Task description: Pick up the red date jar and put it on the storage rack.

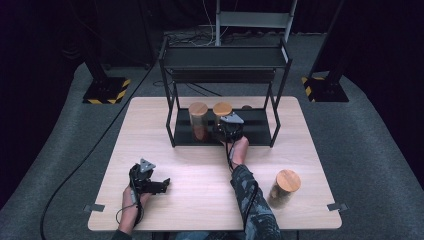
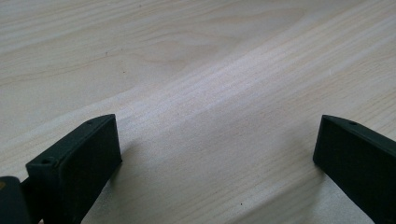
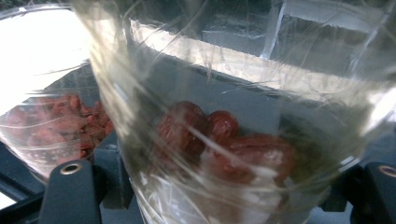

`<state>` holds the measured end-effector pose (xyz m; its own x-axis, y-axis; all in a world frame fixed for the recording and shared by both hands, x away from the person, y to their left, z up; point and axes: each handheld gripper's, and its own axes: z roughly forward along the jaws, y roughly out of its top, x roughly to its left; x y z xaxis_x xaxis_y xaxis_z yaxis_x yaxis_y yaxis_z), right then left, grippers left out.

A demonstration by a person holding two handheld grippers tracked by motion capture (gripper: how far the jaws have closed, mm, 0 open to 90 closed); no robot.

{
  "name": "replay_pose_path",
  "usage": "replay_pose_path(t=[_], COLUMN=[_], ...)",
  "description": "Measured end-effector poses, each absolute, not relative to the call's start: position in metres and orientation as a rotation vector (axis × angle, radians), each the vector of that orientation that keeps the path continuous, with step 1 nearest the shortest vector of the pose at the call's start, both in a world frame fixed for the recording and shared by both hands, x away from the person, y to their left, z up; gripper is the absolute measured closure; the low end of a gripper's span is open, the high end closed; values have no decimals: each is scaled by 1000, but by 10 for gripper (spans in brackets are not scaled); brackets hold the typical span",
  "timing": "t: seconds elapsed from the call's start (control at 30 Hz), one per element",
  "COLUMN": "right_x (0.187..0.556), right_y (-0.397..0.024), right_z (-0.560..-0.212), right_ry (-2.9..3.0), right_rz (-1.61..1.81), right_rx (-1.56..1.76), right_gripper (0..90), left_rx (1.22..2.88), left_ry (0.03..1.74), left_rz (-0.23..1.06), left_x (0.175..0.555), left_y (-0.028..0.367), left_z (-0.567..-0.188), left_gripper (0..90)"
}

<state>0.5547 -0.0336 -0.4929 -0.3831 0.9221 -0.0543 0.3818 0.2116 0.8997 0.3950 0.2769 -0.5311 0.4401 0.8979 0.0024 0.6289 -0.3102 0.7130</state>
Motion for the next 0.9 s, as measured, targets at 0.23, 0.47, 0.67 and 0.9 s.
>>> replay_pose_path(t=[0.23, 0.47, 0.67, 0.9], right_x=[556, 556, 556, 556], right_y=[-36, -40, -41, -41], right_z=[-495, -499, -499, -499], right_ry=[1870, 1850, 1848, 1857], right_rz=[1155, 1210, 1217, 1219], right_rx=[1216, 1255, 1253, 1263], right_gripper=[245, 245, 246, 245], left_rx=[2050, 2051, 2050, 2050], left_ry=[1277, 1277, 1277, 1277], left_rz=[538, 538, 538, 538], left_x=[395, 395, 395, 395], left_y=[277, 277, 277, 277], left_z=[-531, -531, -531, -531], left_gripper=[0, 0, 0, 0])
